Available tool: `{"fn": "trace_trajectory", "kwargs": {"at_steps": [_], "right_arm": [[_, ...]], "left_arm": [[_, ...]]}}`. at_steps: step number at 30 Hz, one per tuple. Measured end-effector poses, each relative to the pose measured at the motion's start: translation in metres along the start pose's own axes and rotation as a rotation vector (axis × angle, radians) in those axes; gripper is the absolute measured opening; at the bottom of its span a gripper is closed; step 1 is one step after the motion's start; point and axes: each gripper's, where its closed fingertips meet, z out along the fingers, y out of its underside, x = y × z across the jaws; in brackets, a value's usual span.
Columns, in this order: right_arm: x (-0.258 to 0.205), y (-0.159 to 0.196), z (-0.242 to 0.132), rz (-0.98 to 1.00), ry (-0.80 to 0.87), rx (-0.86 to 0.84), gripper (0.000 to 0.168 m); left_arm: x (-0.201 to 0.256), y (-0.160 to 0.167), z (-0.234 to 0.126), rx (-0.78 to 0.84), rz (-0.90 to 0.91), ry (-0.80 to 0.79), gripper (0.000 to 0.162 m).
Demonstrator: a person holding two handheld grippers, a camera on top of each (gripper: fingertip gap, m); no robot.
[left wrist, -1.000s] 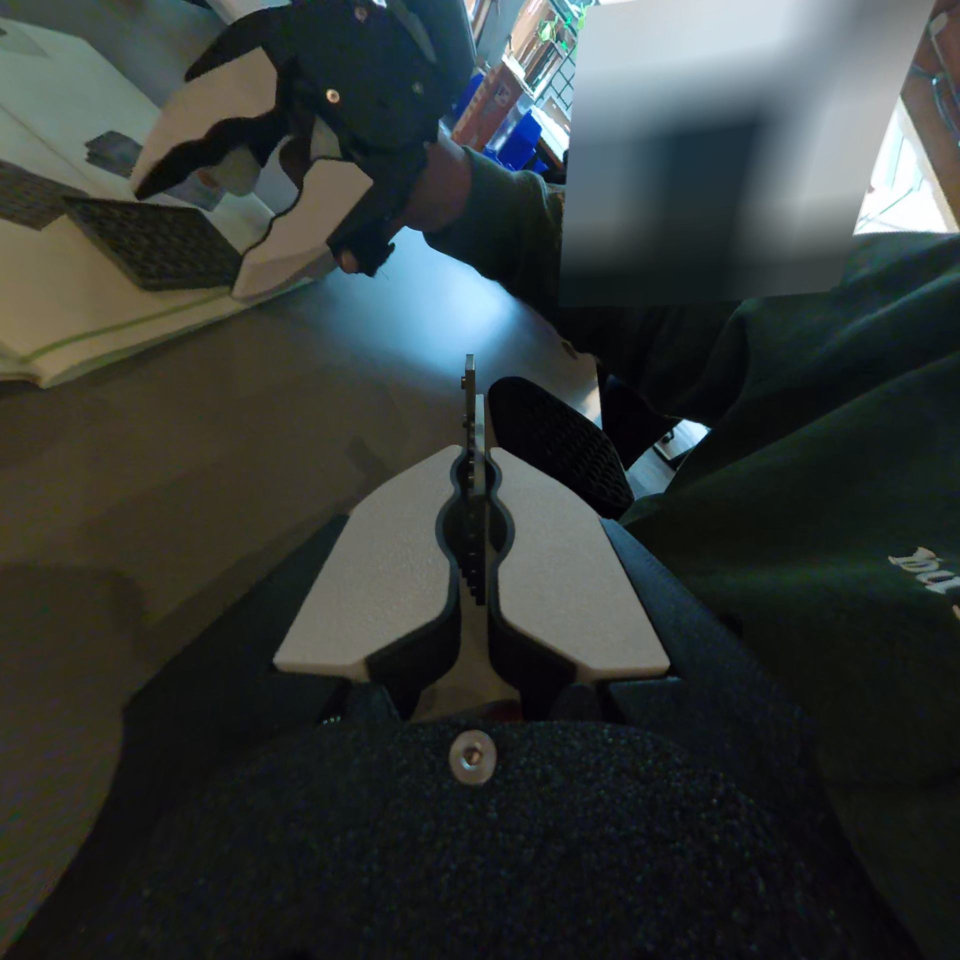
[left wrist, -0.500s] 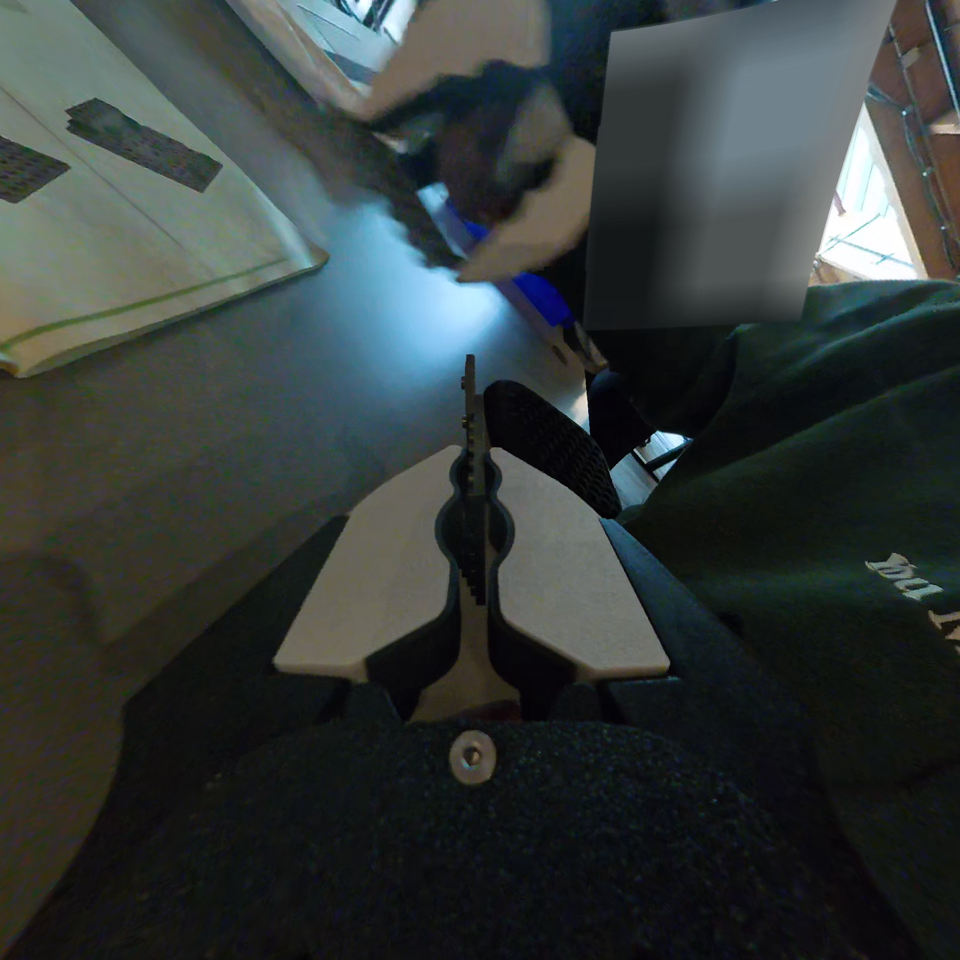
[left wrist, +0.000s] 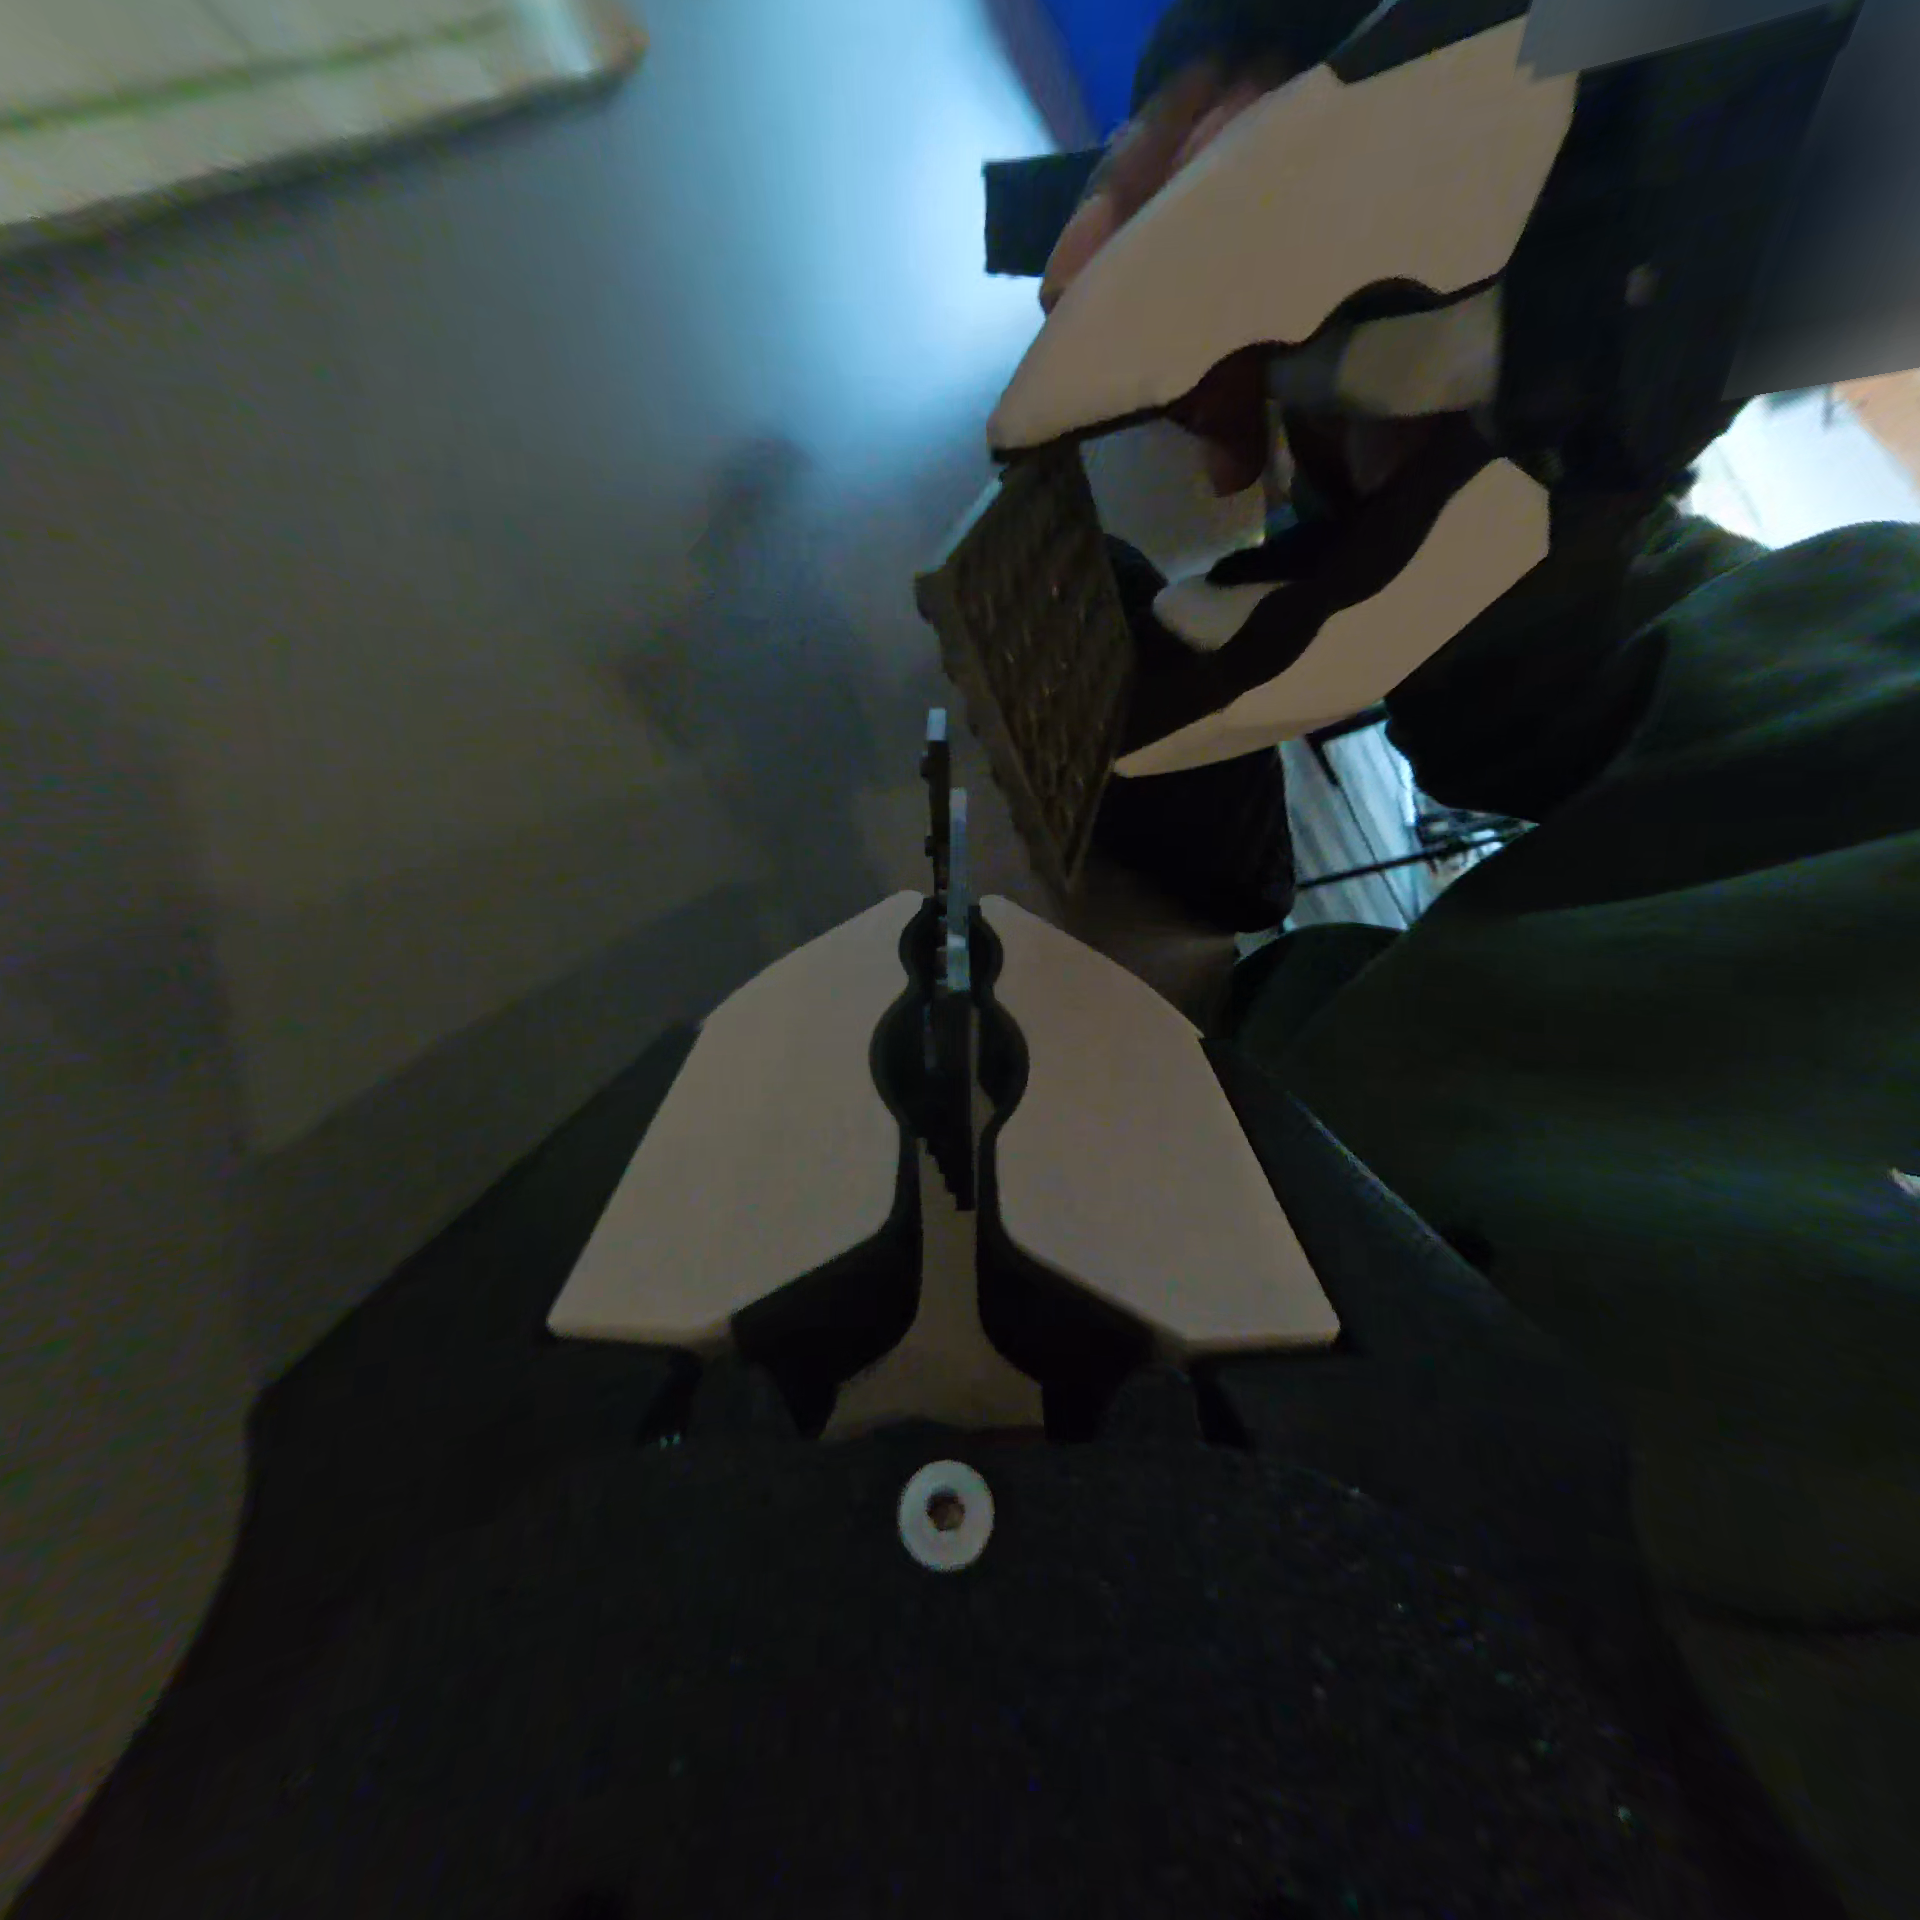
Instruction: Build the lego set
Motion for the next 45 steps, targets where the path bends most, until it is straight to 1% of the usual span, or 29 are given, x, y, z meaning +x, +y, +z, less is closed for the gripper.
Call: {"fn": "trace_trajectory", "kwargs": {"at_steps": [5, 14, 21, 30, 41, 43, 45], "right_arm": [[-0.005, 0.014, 0.003, 0.028, 0.003, 0.017, 0.05], [-0.002, 0.026, 0.009, 0.094, 0.001, 0.07, 0.05], [-0.003, 0.022, 0.014, 0.124, 0.009, 0.1, 0.05], [-0.004, 0.014, 0.021, 0.041, 0.058, 0.074, 0.05], [-0.006, 0.011, 0.021, 0.026, 0.103, 0.064, 0.05], [-0.005, 0.01, 0.019, 0.045, 0.097, 0.08, 0.056], [-0.005, 0.01, 0.013, 0.111, 0.053, 0.117, 0.062]], "left_arm": [[-0.003, -0.003, 0.005, -0.033, -0.034, 0.019, 0.005], [-0.004, -0.001, 0.007, -0.045, -0.064, 0.04, 0.01], [-0.001, -0.001, 0.008, -0.056, -0.063, 0.062, 0.013], [0.002, -0.003, 0.007, -0.036, -0.067, 0.089, 0.014], [0.002, -0.004, 0.006, -0.026, -0.07, 0.089, 0.012], [0.003, -0.004, 0.006, -0.023, -0.065, 0.095, 0.011], [0.003, -0.004, 0.005, -0.021, -0.062, 0.096, 0.011]]}}
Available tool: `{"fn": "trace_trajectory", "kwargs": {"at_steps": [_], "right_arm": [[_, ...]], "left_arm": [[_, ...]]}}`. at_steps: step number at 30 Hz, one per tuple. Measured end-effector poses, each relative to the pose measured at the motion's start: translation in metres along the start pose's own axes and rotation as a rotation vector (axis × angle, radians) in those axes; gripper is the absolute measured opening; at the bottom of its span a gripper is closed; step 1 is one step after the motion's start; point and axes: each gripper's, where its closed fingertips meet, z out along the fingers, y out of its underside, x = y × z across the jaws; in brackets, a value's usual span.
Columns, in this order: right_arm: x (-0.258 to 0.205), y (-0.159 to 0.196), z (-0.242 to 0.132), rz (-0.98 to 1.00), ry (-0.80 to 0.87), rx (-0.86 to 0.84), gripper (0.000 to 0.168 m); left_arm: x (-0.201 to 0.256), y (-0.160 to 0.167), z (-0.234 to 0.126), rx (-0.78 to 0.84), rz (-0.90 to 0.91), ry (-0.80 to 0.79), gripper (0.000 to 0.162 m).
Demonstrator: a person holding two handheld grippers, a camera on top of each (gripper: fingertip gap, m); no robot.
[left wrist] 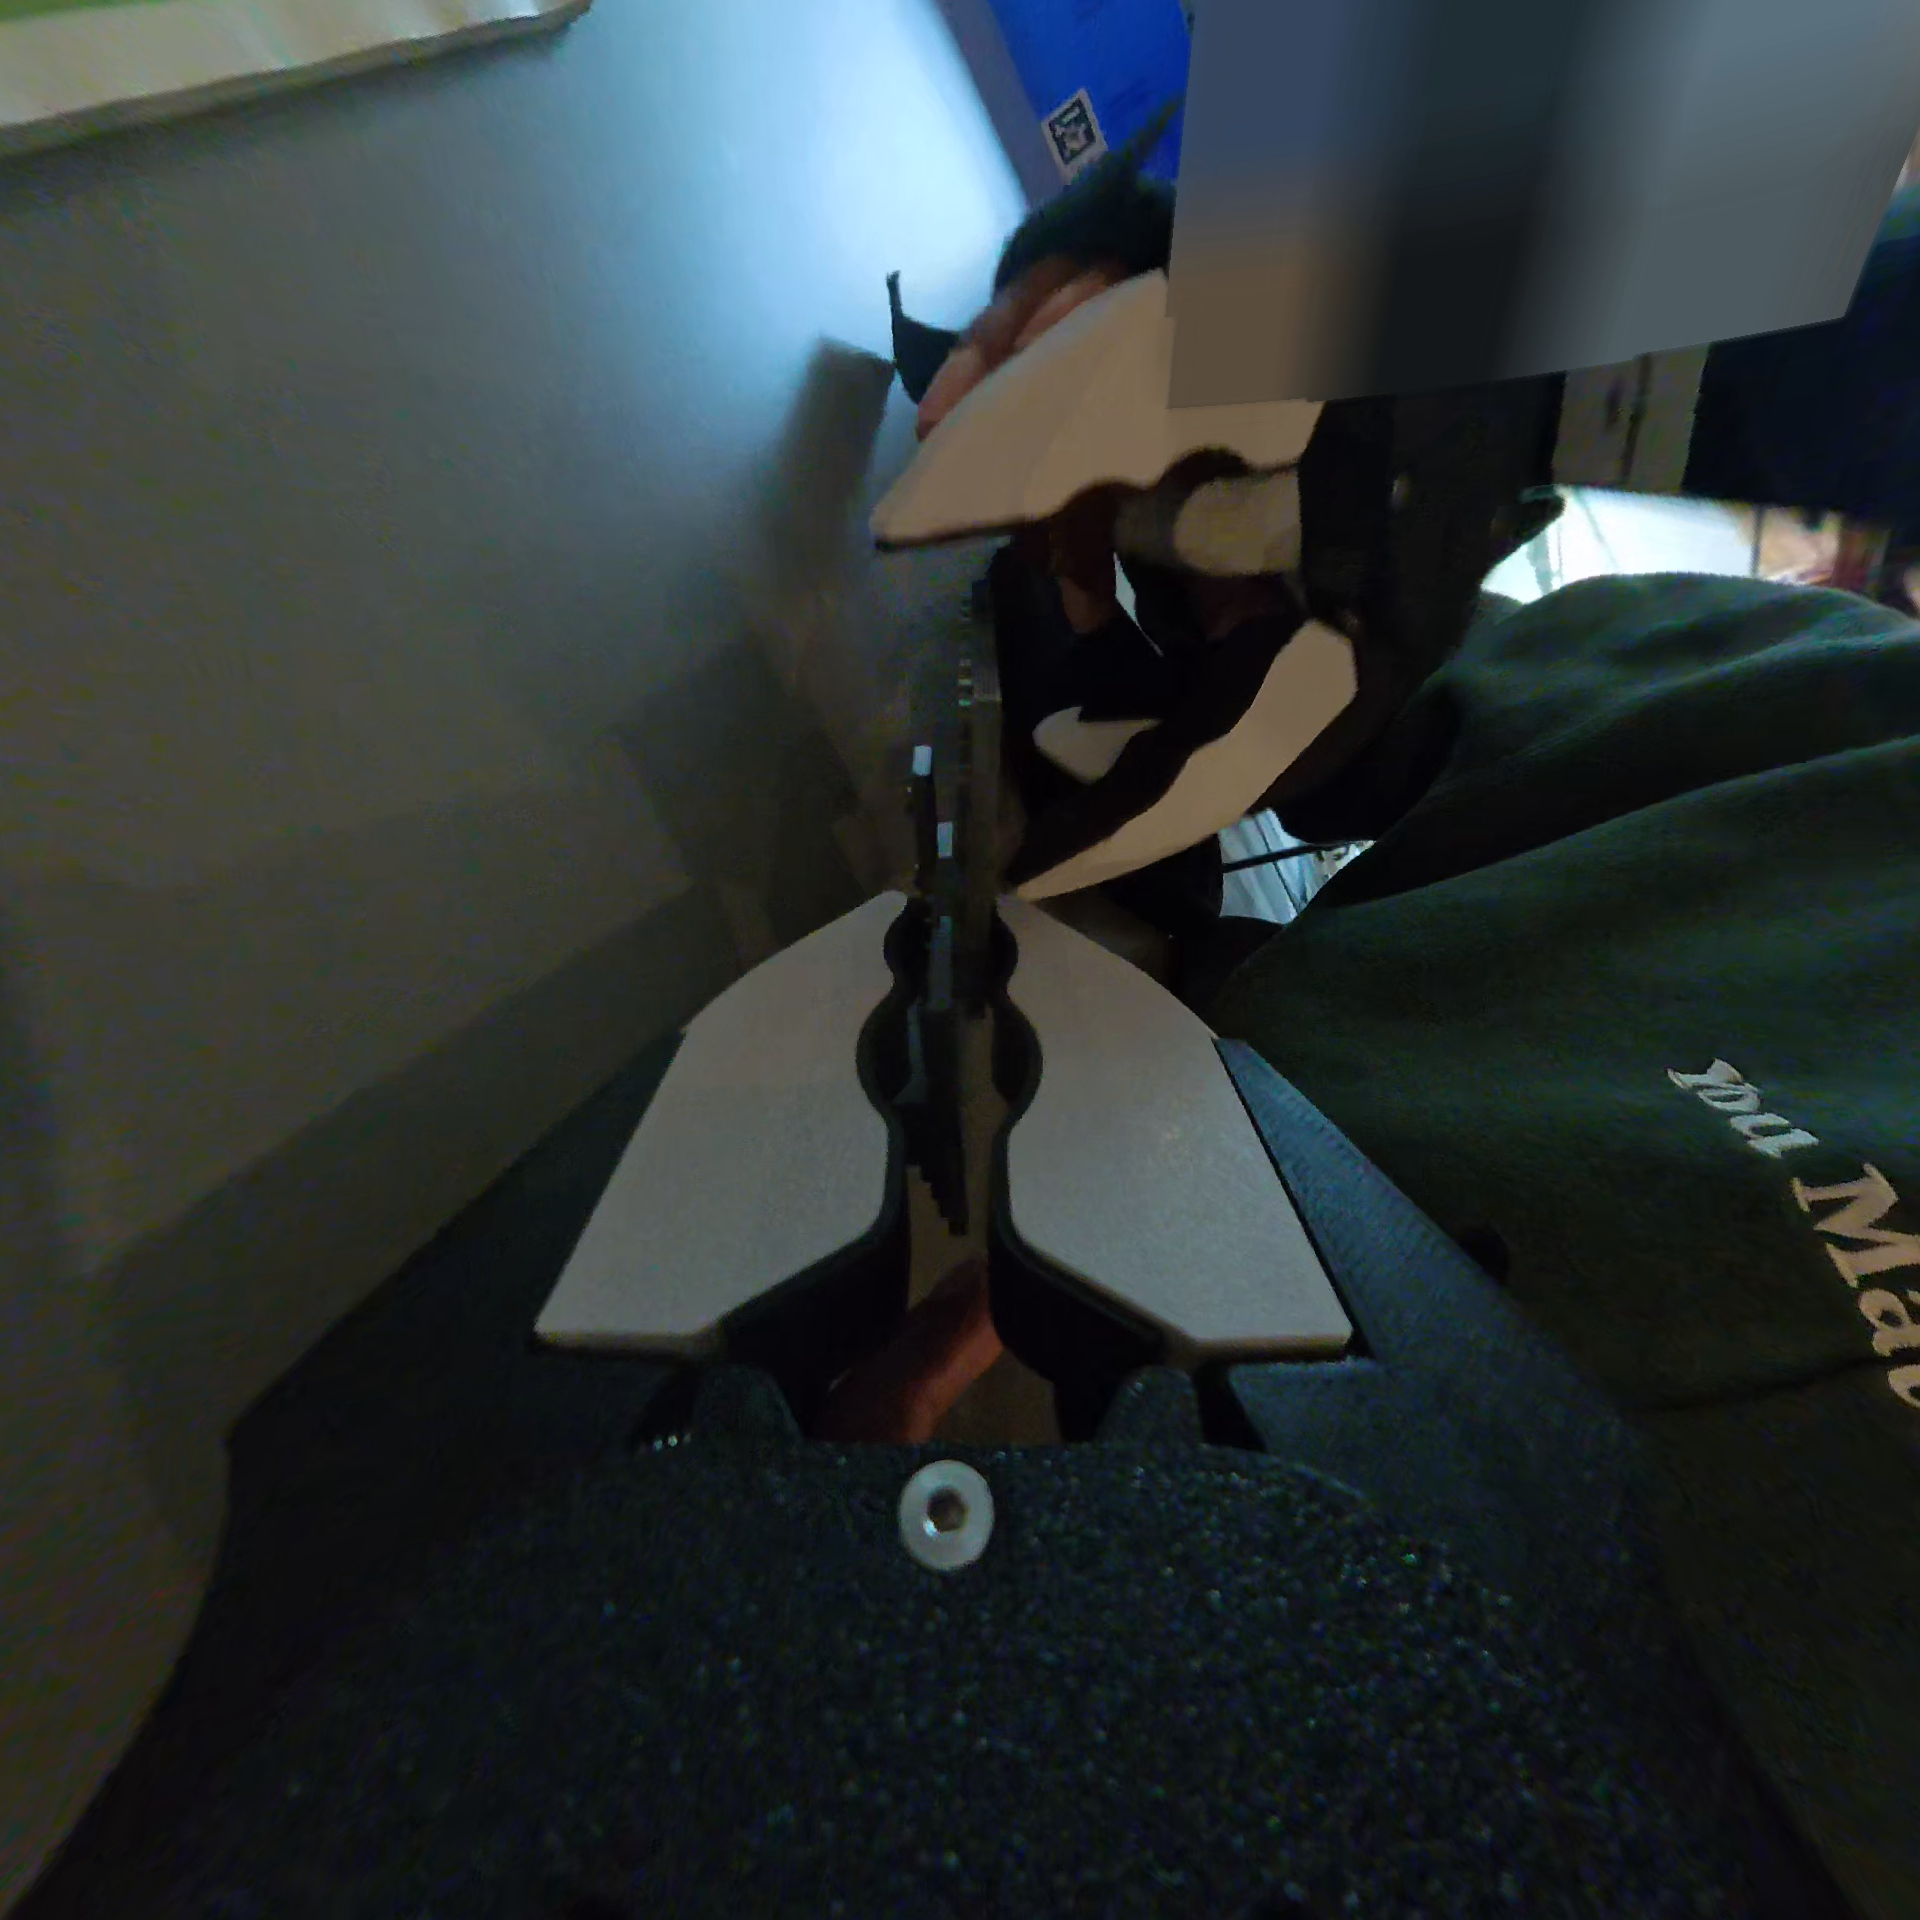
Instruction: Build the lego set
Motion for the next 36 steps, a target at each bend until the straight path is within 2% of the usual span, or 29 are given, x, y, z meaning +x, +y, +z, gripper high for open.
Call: {"fn": "trace_trajectory", "kwargs": {"at_steps": [6, 9, 11, 12, 15, 29, 36], "right_arm": [[0.008, 0.002, -0.024, 0.41, -0.3, 0.118, 0.056], [0.003, -0.002, -0.025, 0.527, -0.46, 0.131, 0.047], [0.0, -0.004, -0.02, 0.564, -0.508, 0.13, 0.039], [-0.001, -0.004, -0.017, 0.57, -0.523, 0.125, 0.035], [-0.003, -0.006, -0.014, 0.579, -0.543, 0.131, 0.009], [-0.001, -0.009, -0.016, 0.703, -0.604, 0.185, 0.005], [-0.002, -0.008, -0.014, 0.669, -0.602, 0.172, 0.005]], "left_arm": [[0.003, 0.001, 0.001, -0.01, 0.031, 0.006, 0.011], [0.006, 0.001, 0.002, -0.015, 0.051, 0.018, 0.011], [0.007, 0.001, 0.003, -0.016, 0.064, 0.028, 0.011], [0.008, 0.001, 0.003, -0.016, 0.068, 0.028, 0.011], [0.008, 0.002, 0.002, -0.02, 0.068, 0.034, 0.011], [0.006, 0.006, 0.001, -0.048, 0.083, 0.031, 0.01], [0.005, 0.007, 0.002, -0.052, 0.083, 0.022, 0.007]]}}
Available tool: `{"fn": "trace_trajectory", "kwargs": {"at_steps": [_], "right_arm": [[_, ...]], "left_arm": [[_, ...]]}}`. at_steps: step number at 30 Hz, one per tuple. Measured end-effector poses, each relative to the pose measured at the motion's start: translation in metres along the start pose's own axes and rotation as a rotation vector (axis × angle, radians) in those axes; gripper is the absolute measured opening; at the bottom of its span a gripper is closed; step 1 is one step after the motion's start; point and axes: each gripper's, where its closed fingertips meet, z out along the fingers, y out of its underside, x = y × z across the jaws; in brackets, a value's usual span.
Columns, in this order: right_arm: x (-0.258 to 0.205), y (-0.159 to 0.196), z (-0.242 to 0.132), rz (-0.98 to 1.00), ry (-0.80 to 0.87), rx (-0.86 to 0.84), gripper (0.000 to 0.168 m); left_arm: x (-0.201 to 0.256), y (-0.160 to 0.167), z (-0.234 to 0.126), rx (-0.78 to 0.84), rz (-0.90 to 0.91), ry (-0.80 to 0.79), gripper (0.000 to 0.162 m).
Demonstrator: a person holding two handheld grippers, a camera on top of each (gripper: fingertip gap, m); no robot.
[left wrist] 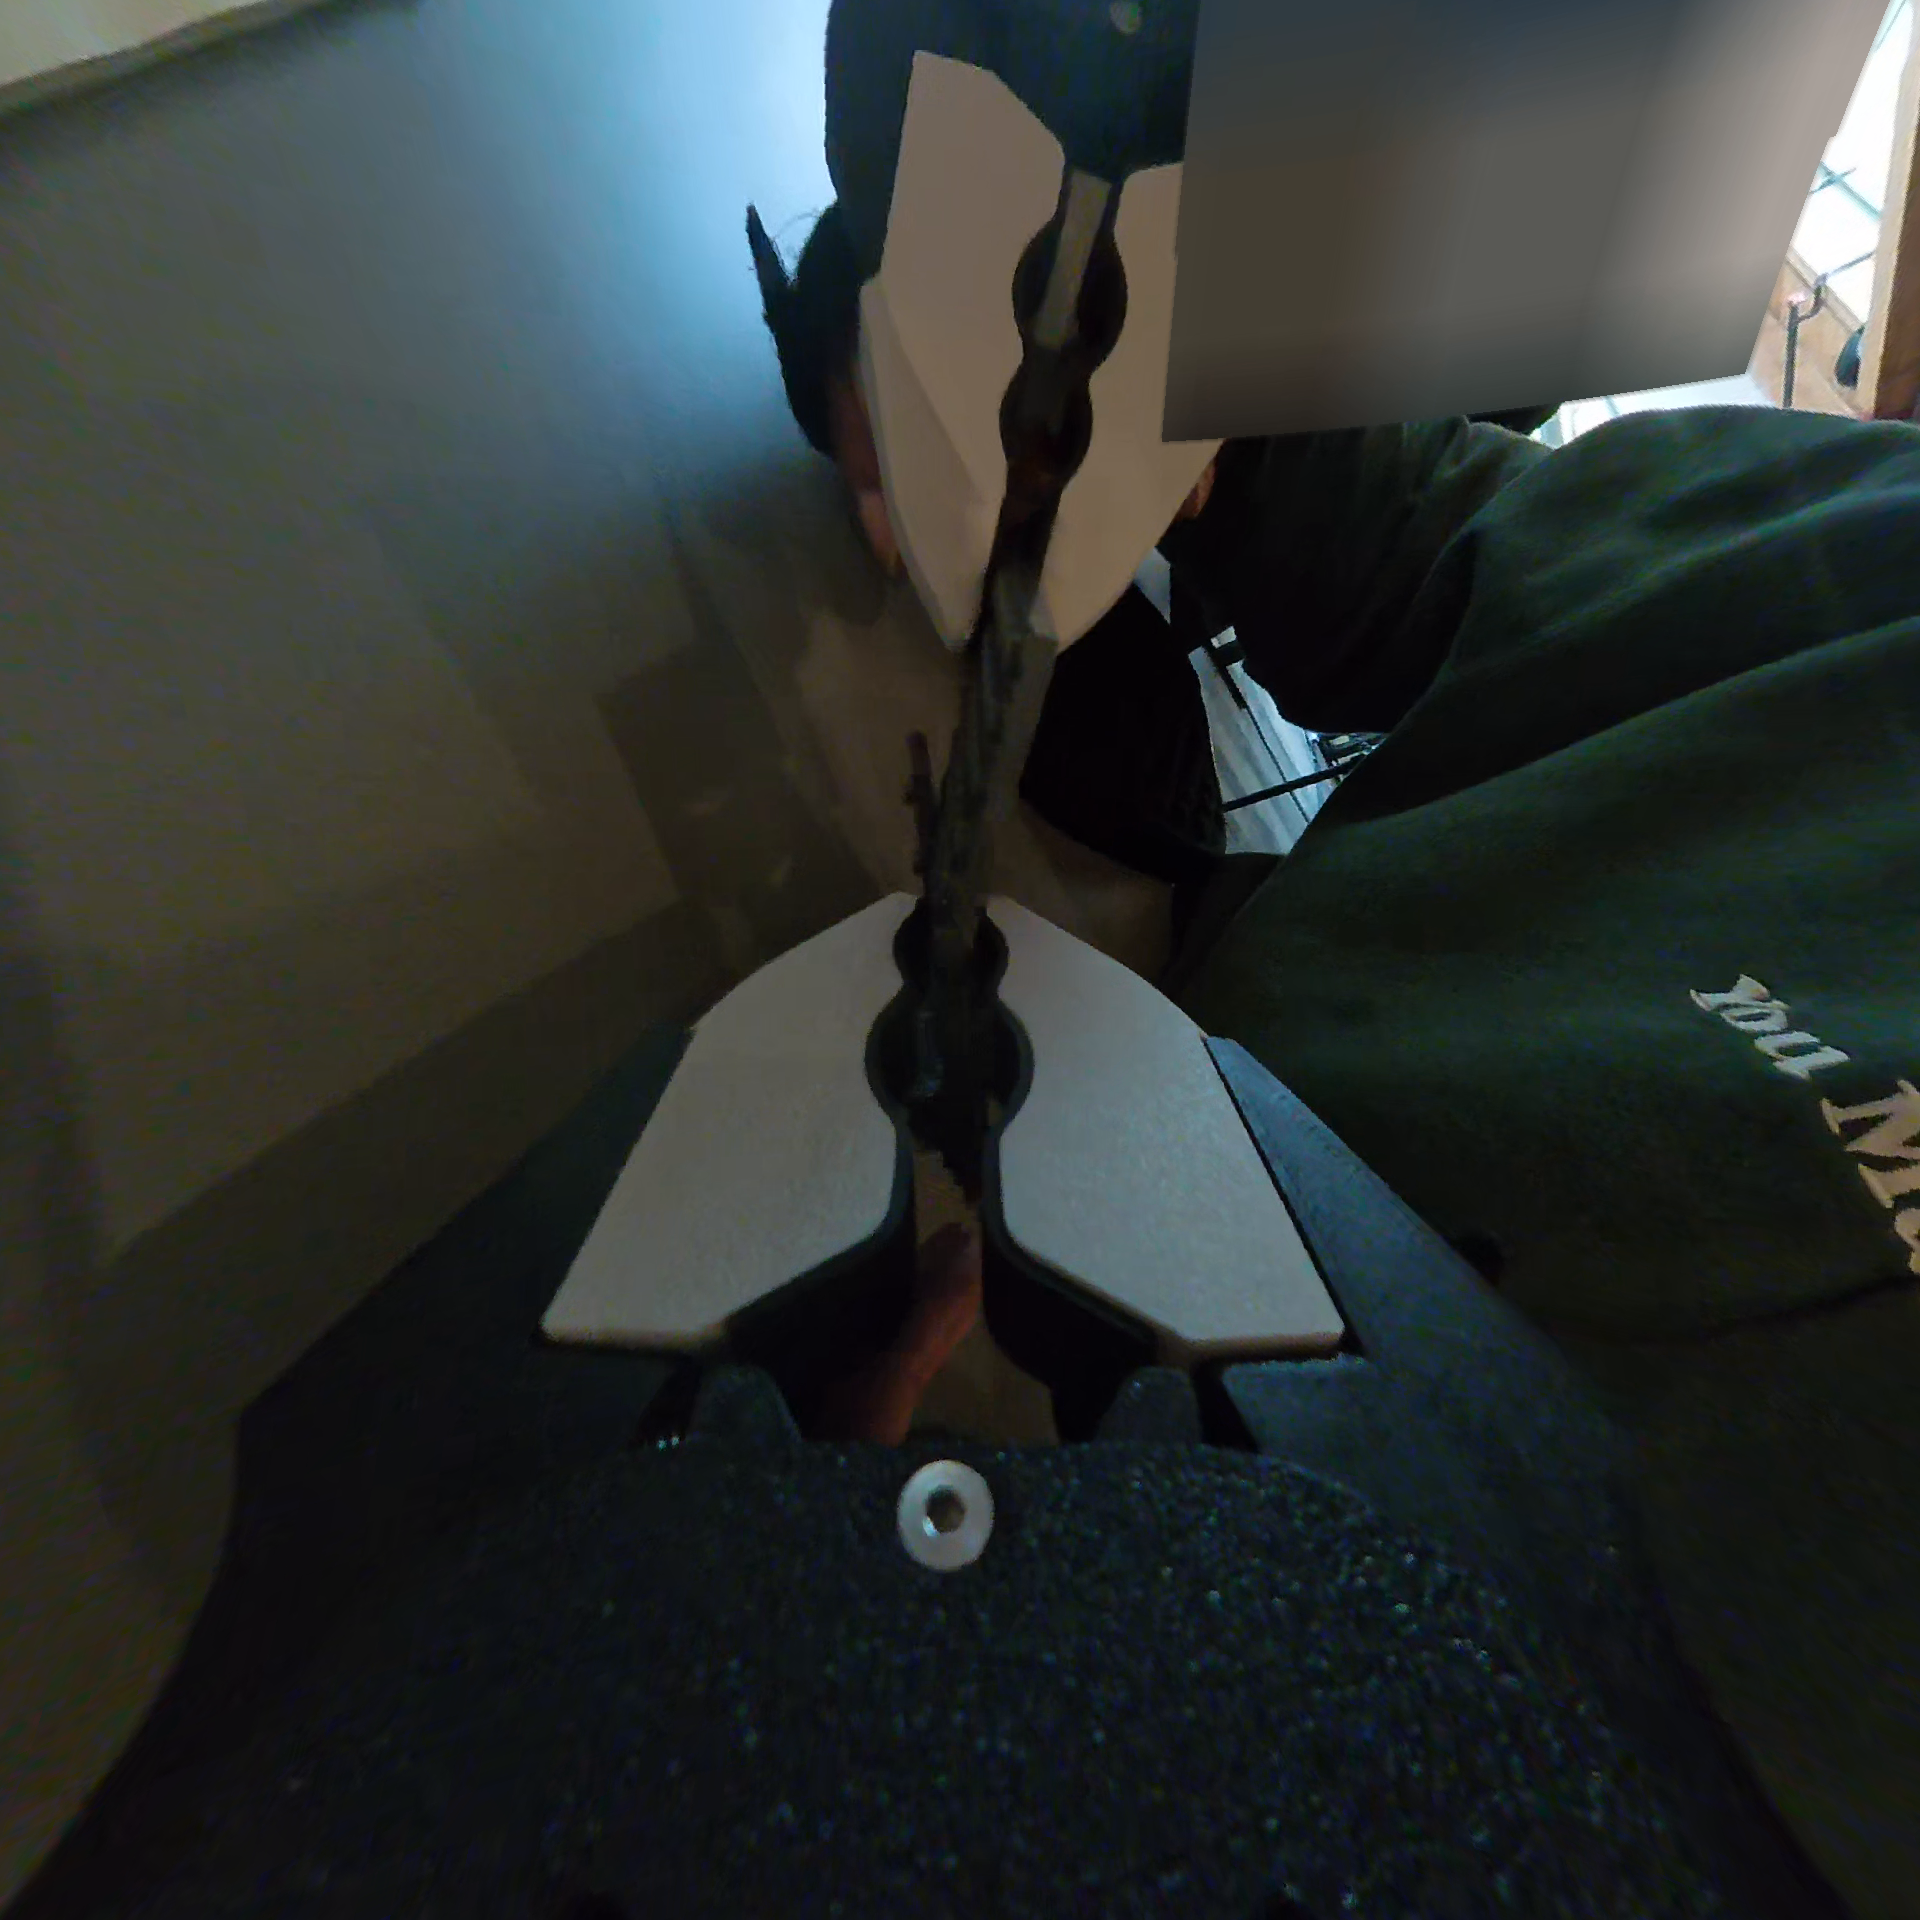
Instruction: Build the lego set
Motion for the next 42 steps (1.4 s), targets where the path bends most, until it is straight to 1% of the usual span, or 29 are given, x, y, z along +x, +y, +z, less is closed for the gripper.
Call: {"fn": "trace_trajectory", "kwargs": {"at_steps": [7, 19, 24, 27, 30, 32, 35, 38, 42], "right_arm": [[-0.001, 0.003, 0.002, -0.026, -0.019, -0.043, 0.005], [-0.004, 0.005, 0.007, -0.006, -0.103, -0.093, 0.005], [-0.005, 0.003, 0.007, -0.025, -0.11, -0.091, 0.006], [-0.009, -0.006, 0.004, -0.031, -0.122, -0.041, 0.011], [-0.008, -0.014, -0.006, -0.051, -0.084, 0.003, 0.015], [-0.007, -0.014, -0.012, -0.054, -0.059, 0.008, 0.018], [-0.009, -0.004, -0.013, -0.036, -0.039, -0.02, 0.023], [-0.014, 0.002, -0.008, 0.012, -0.072, -0.016, 0.022], [-0.023, -0.002, -0.008, 0.045, -0.132, 0.023, 0.011]], "left_arm": [[0.001, 0.003, 0.002, -0.022, 0.018, 0.001, 0.008], [0.005, 0.008, 0.004, -0.053, 0.068, 0.003, 0.006], [0.006, 0.008, 0.004, -0.051, 0.089, 0.008, 0.006], [0.007, 0.005, 0.002, -0.032, 0.08, 0.023, 0.006], [0.01, 0.0, -0.001, -0.004, 0.07, 0.047, 0.006], [0.011, -0.003, -0.003, 0.014, 0.058, 0.061, 0.006], [0.015, -0.009, -0.006, 0.056, 0.039, 0.1, 0.006], [0.019, -0.015, -0.007, 0.086, 0.029, 0.132, 0.006], [0.027, -0.018, -0.007, 0.102, 0.031, 0.16, 0.006]]}}
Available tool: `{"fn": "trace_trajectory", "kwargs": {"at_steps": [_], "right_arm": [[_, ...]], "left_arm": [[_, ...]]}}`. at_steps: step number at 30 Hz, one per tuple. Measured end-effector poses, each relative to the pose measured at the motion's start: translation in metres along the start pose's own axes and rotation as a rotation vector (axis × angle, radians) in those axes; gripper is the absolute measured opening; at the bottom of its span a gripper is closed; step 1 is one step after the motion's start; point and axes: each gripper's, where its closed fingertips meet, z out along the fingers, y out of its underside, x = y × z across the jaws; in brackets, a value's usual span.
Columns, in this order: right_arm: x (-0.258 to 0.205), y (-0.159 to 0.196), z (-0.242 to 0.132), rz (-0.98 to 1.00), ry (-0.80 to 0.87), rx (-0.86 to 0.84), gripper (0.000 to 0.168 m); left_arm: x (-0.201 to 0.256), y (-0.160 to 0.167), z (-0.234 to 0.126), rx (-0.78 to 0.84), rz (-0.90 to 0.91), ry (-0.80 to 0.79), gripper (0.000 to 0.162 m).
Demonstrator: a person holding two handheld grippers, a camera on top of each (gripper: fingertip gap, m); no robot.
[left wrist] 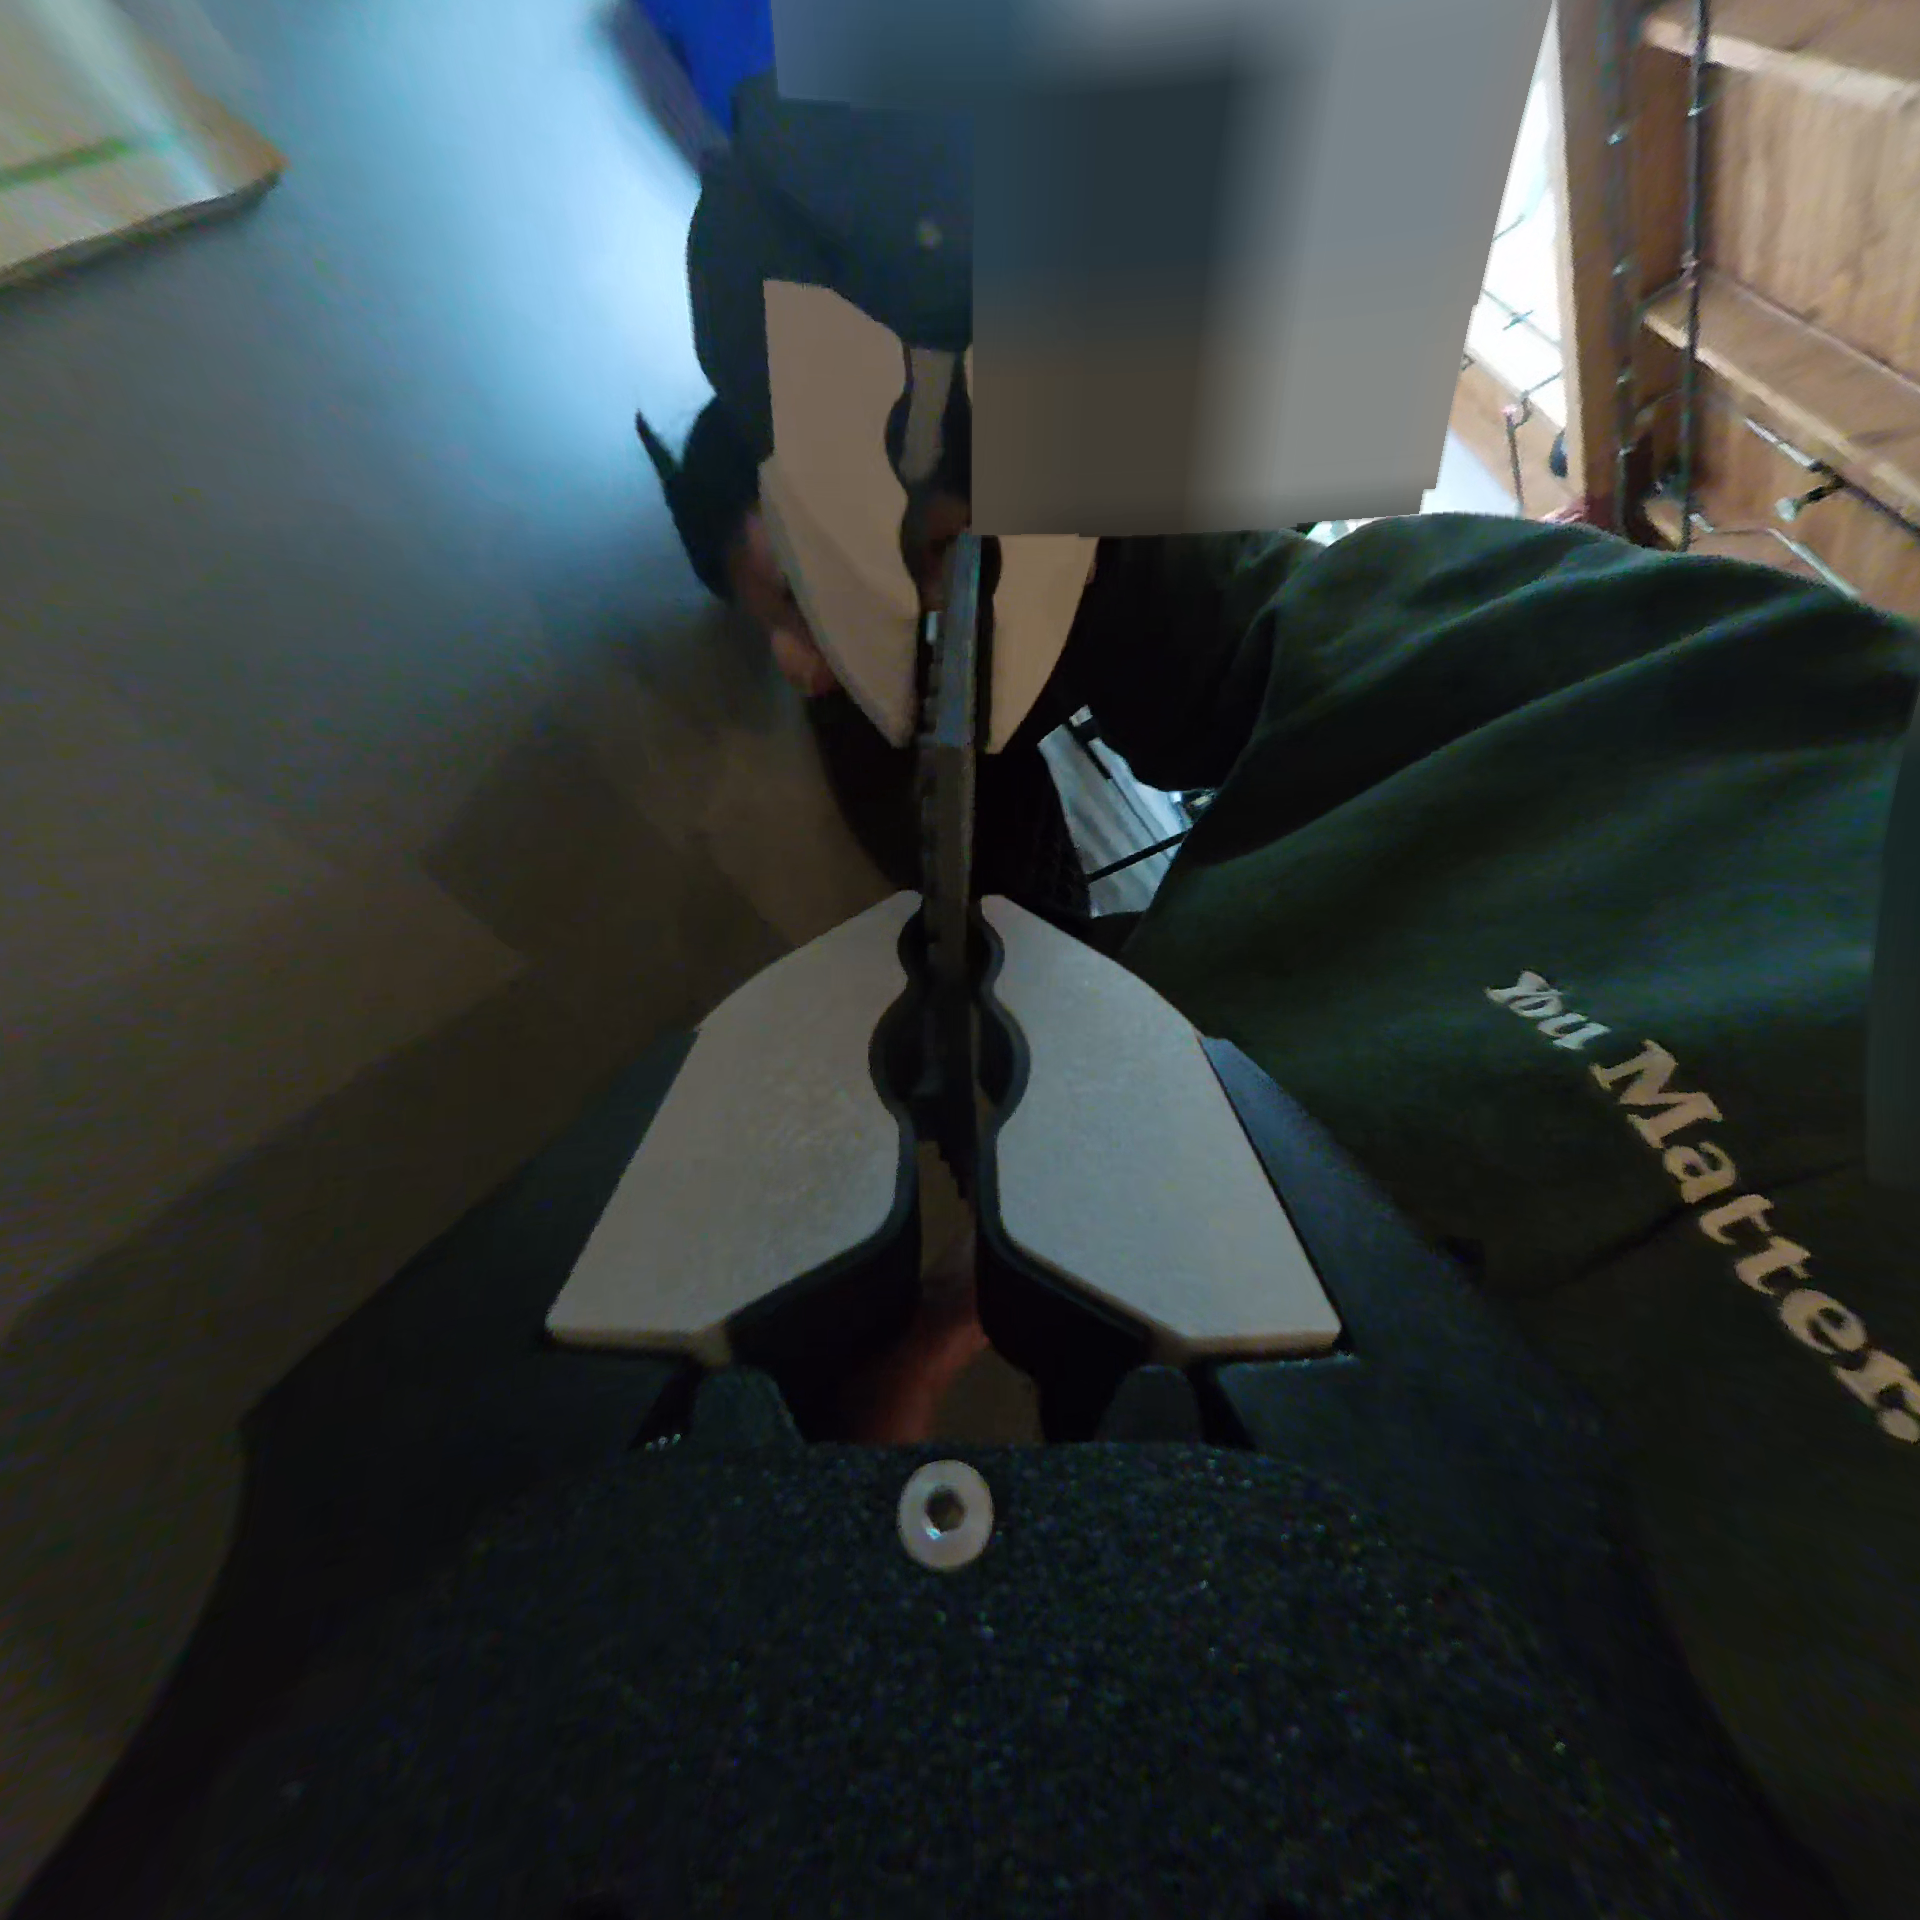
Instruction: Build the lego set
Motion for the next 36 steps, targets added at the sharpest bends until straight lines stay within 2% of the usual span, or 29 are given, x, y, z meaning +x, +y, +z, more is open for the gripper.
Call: {"fn": "trace_trajectory", "kwargs": {"at_steps": [9, 20, 25, 32, 36], "right_arm": [[-0.025, 0.006, 0.009, 0.037, -0.091, 0.024, 0.009], [-0.035, 0.008, 0.015, 0.016, -0.088, 0.026, 0.009], [-0.024, 0.013, 0.016, -0.017, -0.009, -0.024, 0.009], [0.005, 0.012, 0.005, -0.183, 0.126, -0.106, 0.011], [0.013, 0.012, 0.005, -0.194, 0.168, -0.127, 0.029]], "left_arm": [[0.023, 0.013, 0.003, 0.016, -0.011, 0.047, 0.006], [0.034, 0.02, 0.002, 0.046, -0.017, 0.075, 0.006], [0.022, 0.022, 0.001, 0.03, 0.003, 0.016, 0.005], [-0.008, 0.009, 0.001, -0.061, 0.187, -0.139, 0.006], [-0.012, 0.001, -0.001, -0.048, 0.215, -0.133, 0.005]]}}
